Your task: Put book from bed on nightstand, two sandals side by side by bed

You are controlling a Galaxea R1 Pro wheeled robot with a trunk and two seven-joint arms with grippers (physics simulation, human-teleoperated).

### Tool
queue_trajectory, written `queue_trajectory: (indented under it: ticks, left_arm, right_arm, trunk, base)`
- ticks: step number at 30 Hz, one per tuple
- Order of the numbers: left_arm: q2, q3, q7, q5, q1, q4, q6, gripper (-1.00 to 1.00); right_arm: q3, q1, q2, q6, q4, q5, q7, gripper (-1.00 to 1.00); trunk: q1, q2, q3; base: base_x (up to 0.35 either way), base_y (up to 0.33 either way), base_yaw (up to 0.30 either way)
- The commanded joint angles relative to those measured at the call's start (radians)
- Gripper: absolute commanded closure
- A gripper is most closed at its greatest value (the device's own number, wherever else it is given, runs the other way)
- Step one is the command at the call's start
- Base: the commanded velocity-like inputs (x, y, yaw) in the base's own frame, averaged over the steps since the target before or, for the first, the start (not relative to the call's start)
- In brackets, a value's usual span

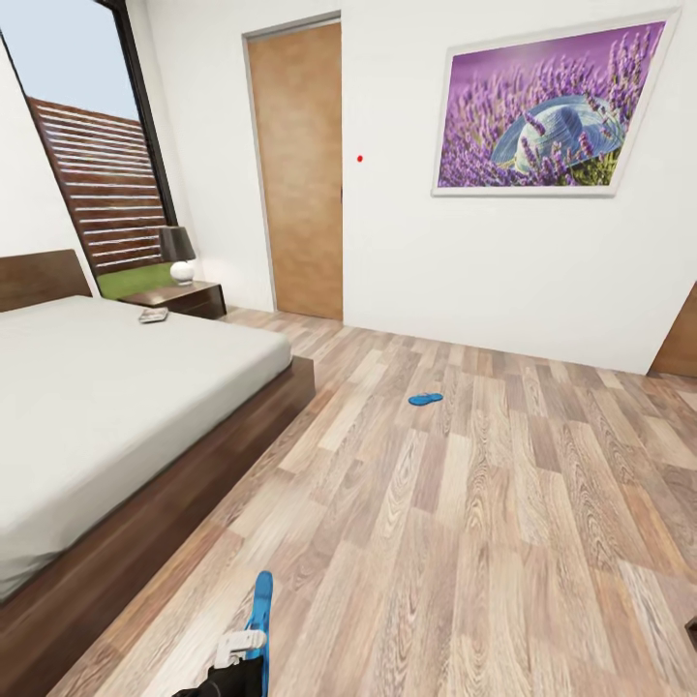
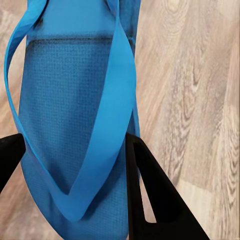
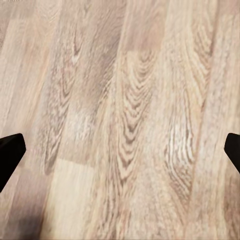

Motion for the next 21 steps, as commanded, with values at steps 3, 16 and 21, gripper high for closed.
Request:
queue_trajectory:
  ticks: [3,16,21]
  left_arm:
    - [0.001,-0.005,0.0,0.005,-0.001,0.001,-0.004,1.0]
    - [0.001,-0.005,0.0,0.006,0.0,0.001,-0.004,1.0]
    - [0.001,-0.005,0.0,0.006,-0.001,0.001,-0.004,1.0]
  right_arm:
    - [-0.002,-0.001,0.0,0.0,0.001,-0.005,0.006,-1.0]
    - [-0.002,-0.001,0.0,0.0,0.0,-0.004,0.008,-1.0]
    - [-0.002,-0.001,0.0,0.0,0.0,-0.004,0.008,-1.0]
  trunk:
    - [-0.012,0.021,0.009]
    - [-0.012,0.021,0.009]
    - [-0.012,0.021,0.009]
  base:
    - [0.0,0.0,0.0]
    - [0.0,0.0,-0.21]
    - [0.0,0.0,-0.258]
